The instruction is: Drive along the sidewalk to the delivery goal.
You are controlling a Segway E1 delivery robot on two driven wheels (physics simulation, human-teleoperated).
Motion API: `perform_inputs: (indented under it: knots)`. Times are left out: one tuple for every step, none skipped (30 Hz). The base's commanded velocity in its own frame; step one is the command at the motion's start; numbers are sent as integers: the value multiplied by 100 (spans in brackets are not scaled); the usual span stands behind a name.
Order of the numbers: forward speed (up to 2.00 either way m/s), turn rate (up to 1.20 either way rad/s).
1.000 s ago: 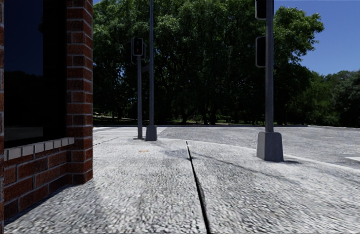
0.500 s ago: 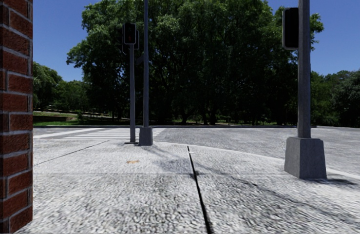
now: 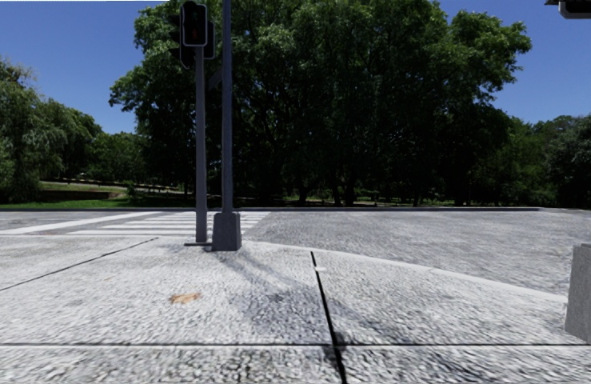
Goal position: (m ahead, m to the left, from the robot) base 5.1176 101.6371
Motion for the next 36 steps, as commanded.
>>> perform_inputs:
  knots:
    - [200, 17]
    - [200, 25]
    - [200, 37]
    - [200, 51]
    - [200, 51]
    - [200, 59]
    - [200, 62]
    - [200, 63]
    - [200, 64]
    - [200, 65]
    - [200, 65]
    - [200, 65]
    - [200, 65]
    - [200, 65]
    - [200, 65]
    - [200, 65]
    - [200, 65]
    - [200, 65]
    - [200, 65]
    - [200, 65]
    - [200, 65]
    - [200, 65]
    - [200, 65]
    - [200, 65]
    - [200, 65]
    - [200, 65]
    - [200, 64]
    - [200, 64]
    - [200, 64]
    - [200, 64]
    - [200, 64]
    - [200, 64]
    - [200, 65]
    - [200, 66]
    - [200, 67]
    - [200, 68]
